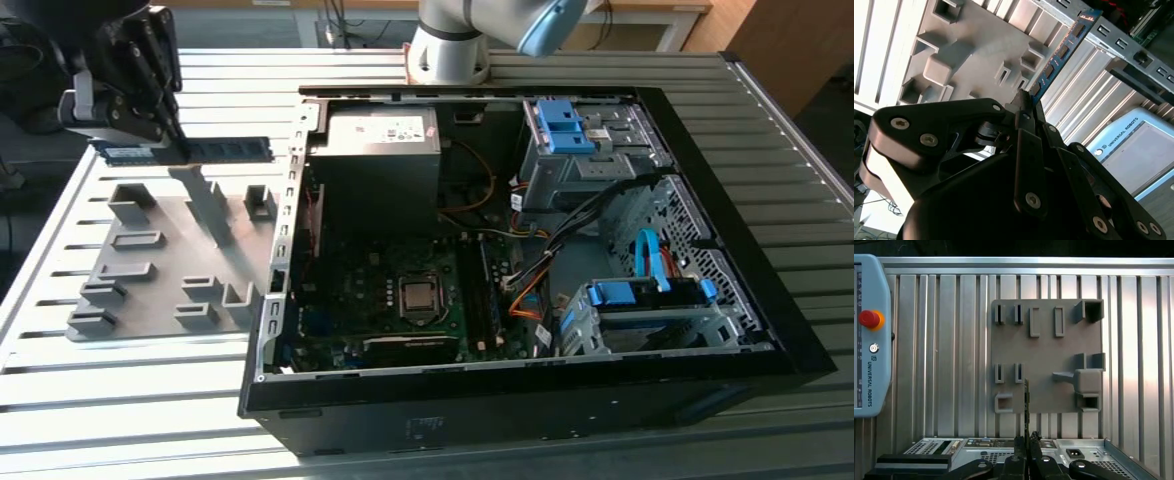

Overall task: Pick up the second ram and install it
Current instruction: 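Pick up the second ram and move it above second insertion slot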

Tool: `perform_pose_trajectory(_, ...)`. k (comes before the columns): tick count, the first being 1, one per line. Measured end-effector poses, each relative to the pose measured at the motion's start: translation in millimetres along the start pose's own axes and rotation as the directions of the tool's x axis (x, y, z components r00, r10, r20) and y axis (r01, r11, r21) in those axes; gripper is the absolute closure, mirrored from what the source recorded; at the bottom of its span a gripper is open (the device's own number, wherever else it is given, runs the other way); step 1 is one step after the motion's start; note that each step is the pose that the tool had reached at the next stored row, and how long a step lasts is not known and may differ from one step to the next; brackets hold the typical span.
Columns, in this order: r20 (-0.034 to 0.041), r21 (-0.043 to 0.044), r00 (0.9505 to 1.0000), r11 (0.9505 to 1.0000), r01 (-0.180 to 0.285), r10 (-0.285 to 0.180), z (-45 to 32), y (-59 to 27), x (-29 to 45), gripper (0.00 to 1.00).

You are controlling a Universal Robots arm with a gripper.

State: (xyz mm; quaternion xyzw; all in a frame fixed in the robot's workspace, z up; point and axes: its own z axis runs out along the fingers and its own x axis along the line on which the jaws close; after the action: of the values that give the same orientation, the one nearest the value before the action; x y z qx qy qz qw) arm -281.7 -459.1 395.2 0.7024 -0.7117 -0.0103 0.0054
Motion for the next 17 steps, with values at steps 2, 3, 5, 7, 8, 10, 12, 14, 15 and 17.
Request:
perform_pose_trajectory(2, 0.0001, -0.0001, 1.0, 1.0, 0.0, 0.0, -0.1, -4.7, -0.1, 0.86)
perform_pose_trajectory(3, 0.0, -0.0002, 1.0, 1.0, 0.0, 0.0, -0.1, -6.5, -0.1, 0.86)
perform_pose_trajectory(5, 0.0001, -0.0002, 1.0, 1.0, 0.0, 0.0, -0.2, -10.3, -0.1, 0.86)
perform_pose_trajectory(7, 0.0, -0.0003, 1.0, 1.0, 0.0, 0.0, -0.3, -14.0, -0.2, 0.86)
perform_pose_trajectory(8, 0.0, -0.0003, 1.0, 1.0, 0.0, 0.0, -0.3, -15.7, -0.2, 0.86)
perform_pose_trajectory(10, -0.0001, -0.0003, 1.0, 1.0, 0.0, 0.0, -0.4, -19.6, -0.2, 0.86)
perform_pose_trajectory(12, 0.0001, -0.0003, 1.0, 1.0, 0.0, 0.0, -0.4, -23.5, -0.3, 0.86)
perform_pose_trajectory(14, 0.0, -0.0003, 1.0, 1.0, 0.0, 0.0, -0.4, -27.1, -0.3, 0.86)
perform_pose_trajectory(15, 0.0, -0.0003, 1.0, 1.0, 0.0, 0.0, -0.4, -29.0, -0.3, 0.86)
perform_pose_trajectory(17, 0.0, -0.0003, 1.0, 1.0, 0.0, 0.0, -0.4, -32.9, -0.3, 0.86)
